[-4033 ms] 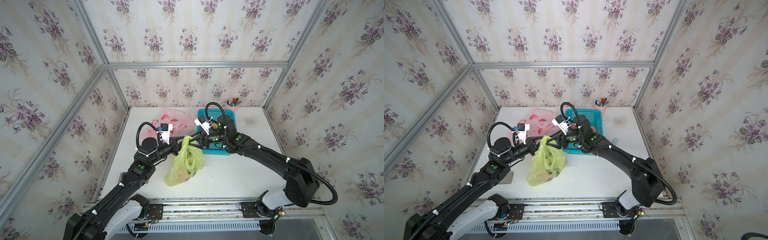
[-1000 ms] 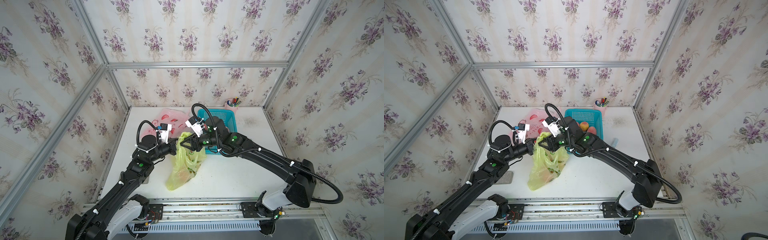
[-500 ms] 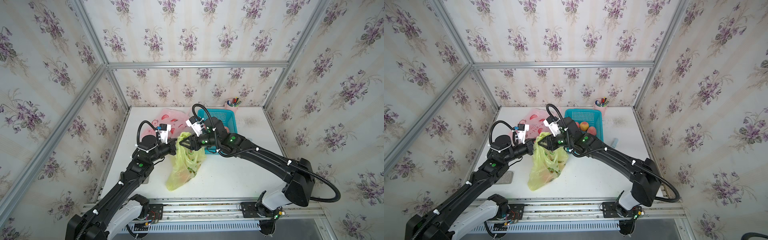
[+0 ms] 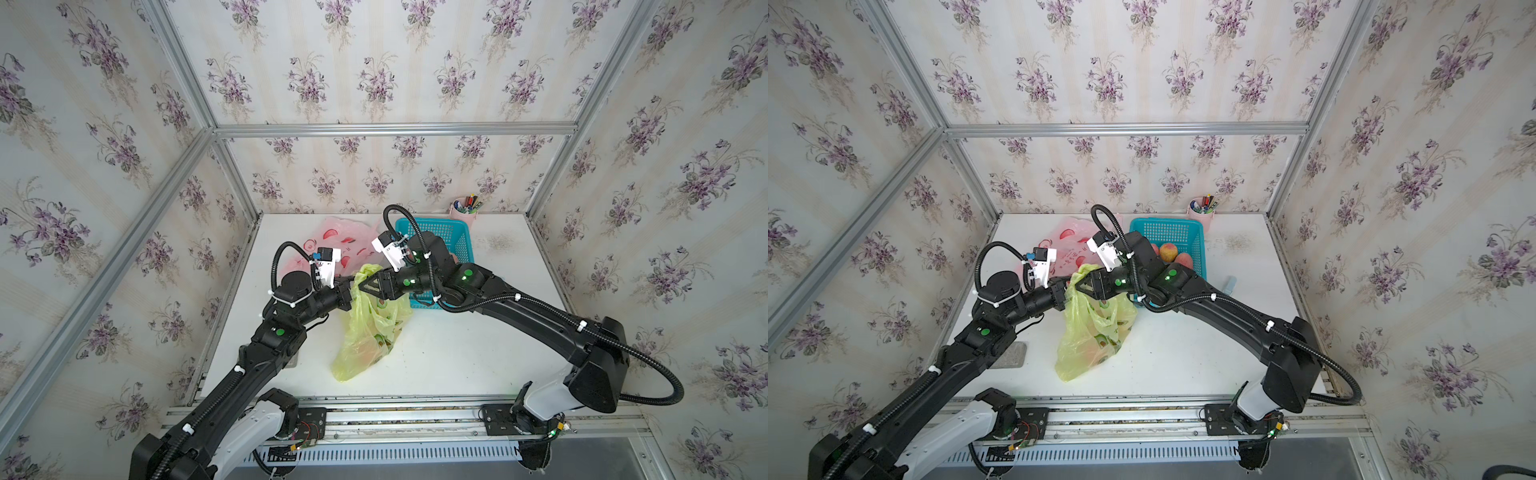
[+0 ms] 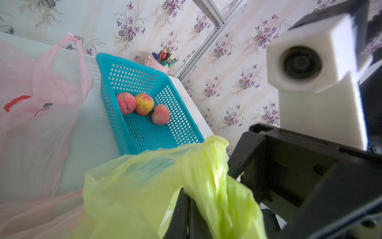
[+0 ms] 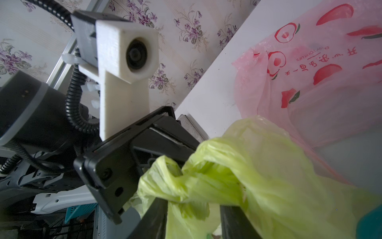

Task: Place the peach into a plastic bag & tie a knot
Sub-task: Tie the plastic bag at the center of the board.

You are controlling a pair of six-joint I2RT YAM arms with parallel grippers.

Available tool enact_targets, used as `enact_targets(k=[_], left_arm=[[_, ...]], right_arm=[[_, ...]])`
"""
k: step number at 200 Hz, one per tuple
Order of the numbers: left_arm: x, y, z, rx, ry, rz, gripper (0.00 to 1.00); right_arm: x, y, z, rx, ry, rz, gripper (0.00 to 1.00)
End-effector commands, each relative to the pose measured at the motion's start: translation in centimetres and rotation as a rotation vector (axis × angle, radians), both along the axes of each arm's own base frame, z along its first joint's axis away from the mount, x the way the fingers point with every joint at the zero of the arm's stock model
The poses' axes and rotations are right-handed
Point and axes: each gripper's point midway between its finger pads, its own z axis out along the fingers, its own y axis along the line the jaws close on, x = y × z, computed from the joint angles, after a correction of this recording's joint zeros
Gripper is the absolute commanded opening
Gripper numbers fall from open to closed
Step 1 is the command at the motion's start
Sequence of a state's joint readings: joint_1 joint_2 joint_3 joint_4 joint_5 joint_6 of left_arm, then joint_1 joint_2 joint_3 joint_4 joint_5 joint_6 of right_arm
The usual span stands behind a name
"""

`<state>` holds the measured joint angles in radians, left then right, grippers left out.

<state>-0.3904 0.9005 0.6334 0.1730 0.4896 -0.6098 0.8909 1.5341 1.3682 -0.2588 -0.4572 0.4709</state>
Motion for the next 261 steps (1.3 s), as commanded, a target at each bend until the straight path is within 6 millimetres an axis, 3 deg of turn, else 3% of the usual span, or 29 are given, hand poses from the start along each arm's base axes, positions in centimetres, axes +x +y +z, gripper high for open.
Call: enact_targets(k=[1, 64, 99, 141, 242, 261], left_arm=[[-0.5, -0.5, 3.1, -0.036, -0.128, -0.046, 0.0], [-0.4, -0.7, 3.4, -0.037, -0.136, -0.054, 0.0], [-0.6, -0.9, 3.9, -0.051, -0.139, -0.072, 0.0], [-0.6, -0.8, 3.7, -0.057, -0.132, -0.066, 0.0], [0.6, -0.5, 3.0, -0.03, -0.106, -0.016, 0.0], [1.0, 0.0, 2.9, 0.002, -0.101, 0.016, 0.0]], right_arm=[[0.3, -0.5, -1.5, -0.064, 0.037, -0.033, 0.46], [-0.3, 0.6, -1.9, -0.017, 0.088, 0.012, 0.45], [-0.1, 0.6, -1.2, 0.045, 0.09, 0.011, 0.44], [0.1, 0.2, -0.3, 0.086, 0.084, 0.007, 0.26], [-0.7, -1.6, 1.3, 0.071, 0.044, -0.011, 0.0], [-0.8, -2.1, 1.1, 0.047, 0.042, -0.016, 0.0]])
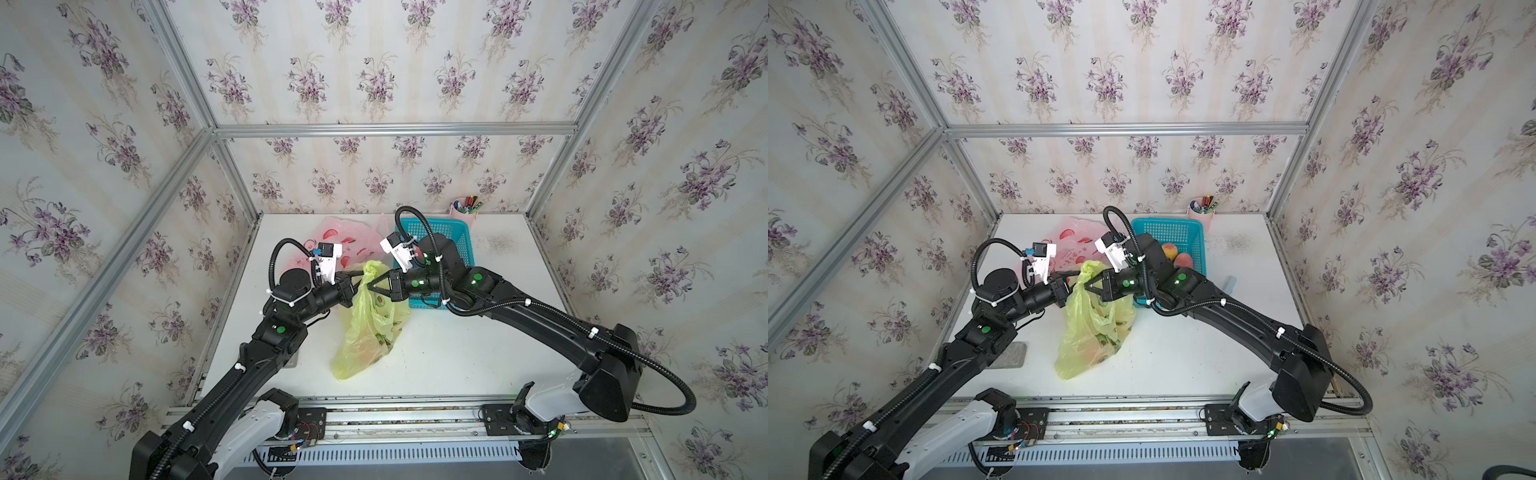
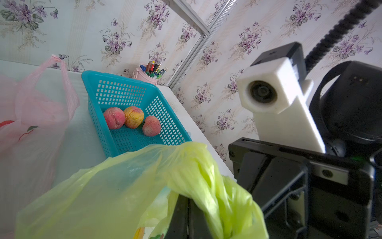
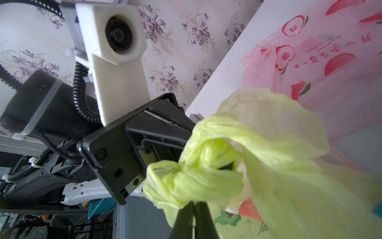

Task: Place the peach into a plastic bag & tie a knot
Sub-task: Tie the plastic bag at the center of the board.

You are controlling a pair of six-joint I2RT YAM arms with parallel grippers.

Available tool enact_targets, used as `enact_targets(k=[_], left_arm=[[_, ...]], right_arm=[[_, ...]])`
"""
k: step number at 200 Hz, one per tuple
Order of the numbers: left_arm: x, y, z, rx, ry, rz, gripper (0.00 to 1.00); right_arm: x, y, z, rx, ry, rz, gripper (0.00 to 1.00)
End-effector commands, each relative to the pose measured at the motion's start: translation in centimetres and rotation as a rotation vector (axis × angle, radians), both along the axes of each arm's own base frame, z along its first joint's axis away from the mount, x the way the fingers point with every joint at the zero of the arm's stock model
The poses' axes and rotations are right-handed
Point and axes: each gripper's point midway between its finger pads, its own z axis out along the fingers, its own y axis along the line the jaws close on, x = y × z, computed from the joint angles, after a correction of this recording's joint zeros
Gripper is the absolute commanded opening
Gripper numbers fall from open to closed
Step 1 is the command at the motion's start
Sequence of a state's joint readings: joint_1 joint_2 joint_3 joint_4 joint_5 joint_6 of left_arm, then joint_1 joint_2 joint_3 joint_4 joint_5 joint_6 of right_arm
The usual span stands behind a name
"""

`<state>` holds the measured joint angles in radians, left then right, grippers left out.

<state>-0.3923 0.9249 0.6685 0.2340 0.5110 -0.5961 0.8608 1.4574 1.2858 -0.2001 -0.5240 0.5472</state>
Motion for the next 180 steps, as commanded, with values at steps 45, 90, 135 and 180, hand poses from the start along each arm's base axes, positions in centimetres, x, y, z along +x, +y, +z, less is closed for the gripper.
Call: enact_targets(k=[45, 90, 135, 180], left_arm=[[1.7, 2.3, 0.4, 0.169, -0.024, 0.152, 0.0], [2.5, 3.8, -0.5, 0.28, -0.013, 0.229, 0.0], [3.4, 5.9, -1.1, 0.363, 0.004, 0.346, 0.0], [4.4, 8.5, -1.4, 0.489, 0.019, 0.475, 0.0]], right_arm=[[-1.2, -1.8, -1.4, -0.07, 0.006, -0.002, 0.0], [-2.0, -2.2, -3.2, -0.092, 0.036, 0.021, 0.0], [-2.5, -2.4, -4.5, -0.105, 0.058, 0.038, 0.0], [-3.3, -2.6, -7.0, -0.15, 0.088, 0.062, 0.0]])
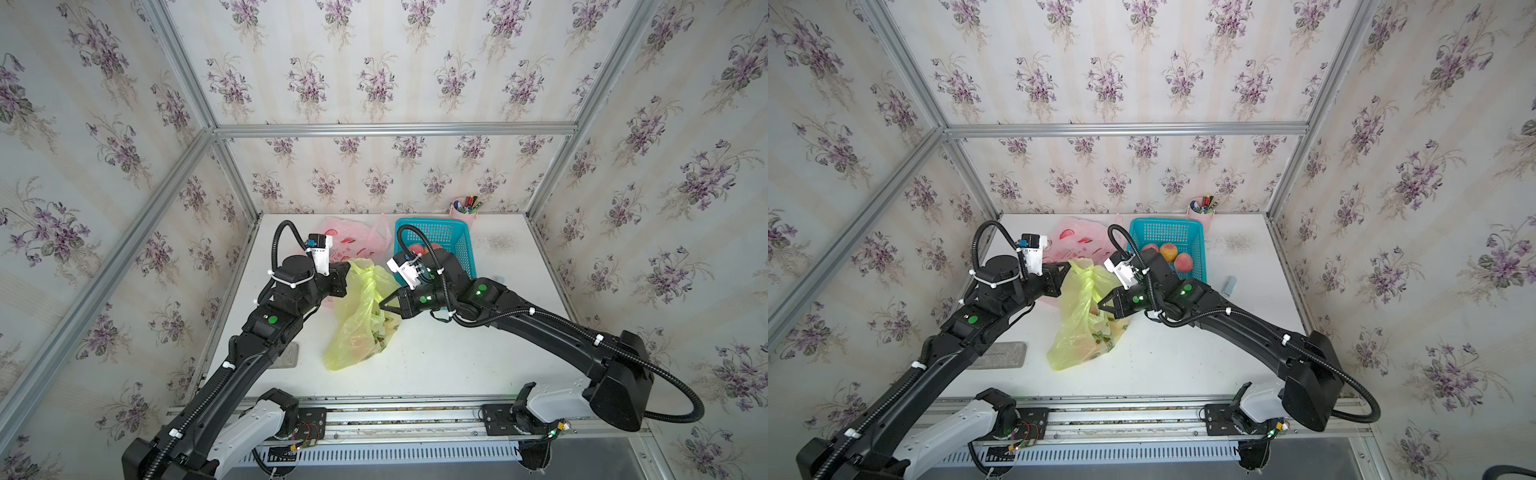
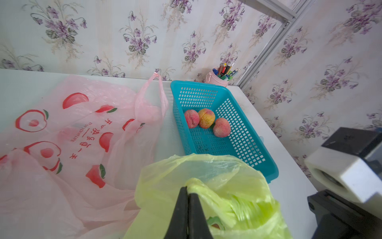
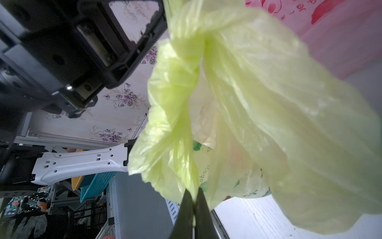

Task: Place the peach into a plastic bag & tie a knot
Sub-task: Tie the plastic bag at the center of the board, then place the plastic bag at the center of the board.

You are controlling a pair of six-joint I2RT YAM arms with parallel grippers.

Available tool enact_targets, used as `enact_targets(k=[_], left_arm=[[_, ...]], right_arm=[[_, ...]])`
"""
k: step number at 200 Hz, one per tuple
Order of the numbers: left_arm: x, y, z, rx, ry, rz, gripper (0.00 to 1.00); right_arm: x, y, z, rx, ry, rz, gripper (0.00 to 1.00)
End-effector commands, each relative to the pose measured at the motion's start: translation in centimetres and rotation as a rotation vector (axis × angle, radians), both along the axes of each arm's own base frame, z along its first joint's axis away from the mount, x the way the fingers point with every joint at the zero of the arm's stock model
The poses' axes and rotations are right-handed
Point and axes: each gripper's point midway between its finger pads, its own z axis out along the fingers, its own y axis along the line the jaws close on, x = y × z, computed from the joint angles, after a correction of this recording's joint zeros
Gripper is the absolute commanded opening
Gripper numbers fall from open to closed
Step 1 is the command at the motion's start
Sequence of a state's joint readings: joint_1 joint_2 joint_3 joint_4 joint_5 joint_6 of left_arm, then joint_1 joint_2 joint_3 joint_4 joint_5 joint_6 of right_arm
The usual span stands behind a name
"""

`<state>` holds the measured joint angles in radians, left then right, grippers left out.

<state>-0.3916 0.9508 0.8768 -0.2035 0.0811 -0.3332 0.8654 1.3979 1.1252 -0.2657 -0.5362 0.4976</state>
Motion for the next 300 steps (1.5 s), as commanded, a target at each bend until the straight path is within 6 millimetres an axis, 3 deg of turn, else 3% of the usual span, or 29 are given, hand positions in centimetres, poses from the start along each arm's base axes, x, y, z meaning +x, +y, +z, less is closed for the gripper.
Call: enact_targets(k=[1, 73, 124, 170, 191, 218, 251, 271, 300], left_arm=[[0.9, 2.4, -0.1, 0.11, -0.011, 0.117, 0.0], [3.0, 6.1, -0.3, 0.32, -0.006, 0.302, 0.0], [4.9, 8.8, -1.5, 0.501, 0.047, 0.439, 0.0], [5.7, 11.1, -1.7, 0.525, 0.073, 0.512, 0.0], [5.9, 10.9, -0.9, 0.507, 0.064, 0.495, 0.0], [5.5, 10.0, 1.9, 0.429, 0.017, 0.458, 0.0], [4.5, 11.1, 8.5, 0.427, -0.079, 0.482, 0.0], [5.0, 13.9, 11.7, 0.441, -0.105, 0.558, 0.0], [6.3, 20.3, 14.6, 0.373, -0.11, 0.723, 0.0]], right_arm=[[-0.7, -0.2, -1.2, -0.024, 0.02, 0.025, 0.0], [-1.9, -1.8, -5.6, -0.096, 0.069, 0.012, 0.0], [-3.2, -3.5, -8.6, -0.143, 0.106, 0.004, 0.0], [-4.2, -6.3, -10.9, -0.233, 0.109, -0.034, 0.0], [-4.5, -7.0, -11.2, -0.244, 0.103, -0.043, 0.0], [-3.1, -5.8, -8.4, -0.214, 0.044, -0.038, 0.0], [-1.7, -3.1, -3.0, -0.122, -0.032, 0.009, 0.0], [-0.3, -1.7, -1.6, -0.121, -0.072, 0.025, 0.0], [2.2, 2.1, -1.0, -0.101, -0.088, 0.069, 0.0]])
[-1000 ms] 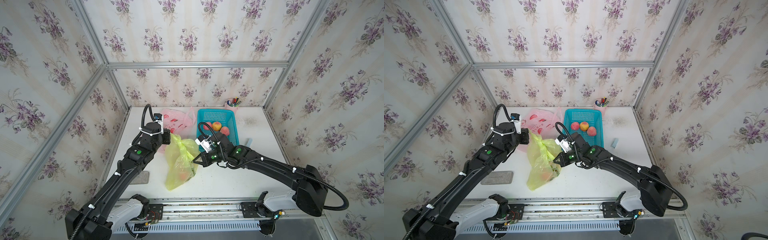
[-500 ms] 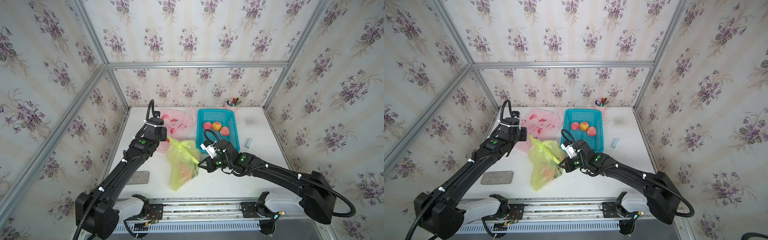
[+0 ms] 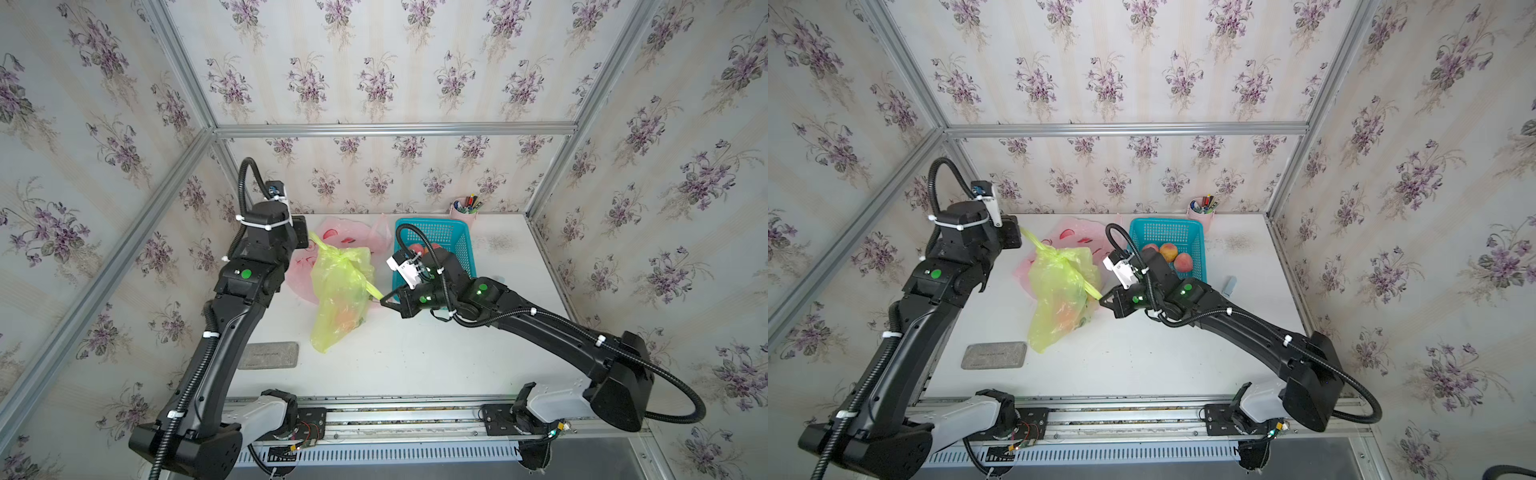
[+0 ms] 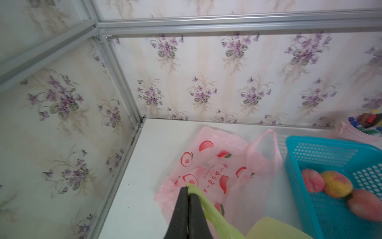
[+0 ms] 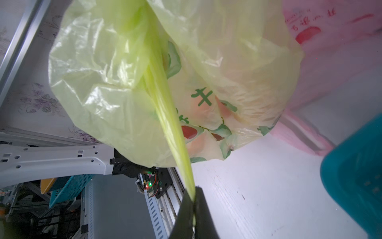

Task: Place the peach into a plastic bag & tie a knot
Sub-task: Place the plastic bag at the center of the board.

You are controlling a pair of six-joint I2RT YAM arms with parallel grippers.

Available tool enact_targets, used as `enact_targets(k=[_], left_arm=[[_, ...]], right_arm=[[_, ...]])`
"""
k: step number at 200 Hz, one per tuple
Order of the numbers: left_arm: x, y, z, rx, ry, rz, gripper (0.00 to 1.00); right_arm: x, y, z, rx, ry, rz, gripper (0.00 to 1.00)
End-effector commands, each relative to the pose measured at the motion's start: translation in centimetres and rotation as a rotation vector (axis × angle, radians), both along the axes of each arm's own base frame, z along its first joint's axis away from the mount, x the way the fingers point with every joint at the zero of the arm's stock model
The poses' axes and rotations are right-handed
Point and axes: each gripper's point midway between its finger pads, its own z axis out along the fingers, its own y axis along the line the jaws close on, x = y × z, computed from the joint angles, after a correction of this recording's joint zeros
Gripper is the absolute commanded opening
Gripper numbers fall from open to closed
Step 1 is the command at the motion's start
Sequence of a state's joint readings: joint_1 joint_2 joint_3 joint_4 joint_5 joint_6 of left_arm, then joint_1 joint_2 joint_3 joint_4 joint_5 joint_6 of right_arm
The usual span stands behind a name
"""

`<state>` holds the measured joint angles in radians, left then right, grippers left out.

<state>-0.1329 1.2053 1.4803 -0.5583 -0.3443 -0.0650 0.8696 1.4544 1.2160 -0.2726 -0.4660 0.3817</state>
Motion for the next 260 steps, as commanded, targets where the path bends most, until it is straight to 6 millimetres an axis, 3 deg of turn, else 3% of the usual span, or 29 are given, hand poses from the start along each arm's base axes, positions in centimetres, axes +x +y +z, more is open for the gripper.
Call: enact_targets(k=[1, 33, 62, 65, 71, 84, 91, 97, 110, 125, 137, 150, 169, 185, 187, 196, 200, 207, 226, 260], left_arm=[[0.8, 5.2, 3.0, -0.015, -0.083, 0.16, 0.0], [2.0, 10.3, 4.5, -0.034, -0.113, 0.288, 0.0], [3.0, 11.4, 3.2, -0.025, -0.085, 0.308, 0.0], [3.0, 11.4, 2.8, -0.027, -0.076, 0.309, 0.05], [3.1, 11.5, 1.8, -0.034, -0.058, 0.318, 0.2], [2.6, 11.8, -0.4, -0.063, -0.026, 0.351, 0.67], [2.2, 12.0, -1.4, -0.081, -0.015, 0.367, 0.9], [1.9, 12.0, -2.0, -0.096, -0.01, 0.373, 0.95], [1.4, 11.6, -2.9, -0.123, -0.004, 0.363, 0.95], [1.0, 10.5, -3.0, -0.175, -0.021, 0.32, 0.87], [1.1, 8.4, -2.6, -0.213, -0.031, 0.231, 0.83], [2.0, 4.4, -2.4, -0.24, -0.017, 0.069, 0.83], [3.5, -2.8, -3.9, -0.27, 0.079, -0.191, 0.83], [4.2, -8.4, -6.8, -0.236, 0.227, -0.339, 0.83], [4.5, -9.1, -7.9, -0.23, 0.264, -0.347, 0.83], [4.9, -11.4, -10.5, -0.203, 0.348, -0.392, 0.84], [5.1, -12.3, -11.5, -0.195, 0.378, -0.411, 0.84], [5.5, -13.6, -13.3, -0.181, 0.425, -0.426, 0.84], [6.6, -16.2, -18.0, -0.132, 0.534, -0.45, 0.85], [8.8, -17.6, -25.0, -0.018, 0.678, -0.431, 0.86]], right_arm=[[0.1, 1.1, -2.3, -0.089, 0.06, 0.058, 0.0], [3.5, 6.7, -1.7, -0.039, 0.046, 0.123, 0.0], [6.3, 13.0, 0.7, 0.083, 0.055, 0.214, 0.0], [6.5, 13.5, 1.0, 0.095, 0.058, 0.219, 0.0], [7.1, 14.5, 1.4, 0.117, 0.058, 0.227, 0.19], [8.2, 16.1, 1.7, 0.15, 0.044, 0.239, 0.65], [9.0, 16.6, 1.4, 0.144, 0.037, 0.229, 0.75], [9.5, 16.8, 1.3, 0.141, 0.033, 0.231, 0.79], [10.9, 16.4, 0.7, 0.117, 0.036, 0.205, 0.81], [12.9, 14.5, 0.2, 0.078, 0.038, 0.13, 0.74], [14.6, 12.0, -0.1, 0.051, 0.043, 0.055, 0.66], [16.9, 8.7, -0.5, 0.021, 0.03, -0.06, 0.64], [19.8, 3.4, -1.8, -0.042, 0.021, -0.204, 0.63], [21.5, -0.8, -3.4, -0.103, 0.039, -0.288, 0.63], [21.7, -1.2, -3.5, -0.109, 0.039, -0.298, 0.63], [22.0, -3.0, -4.4, -0.147, 0.033, -0.333, 0.65], [23.2, -5.2, -4.6, -0.159, 0.033, -0.382, 0.66], [23.6, -6.7, -4.9, -0.175, 0.028, -0.413, 0.67], [24.2, -9.8, -5.7, -0.203, 0.029, -0.469, 0.7], [25.0, -14.0, -7.4, -0.309, -0.002, -0.564, 0.71]])
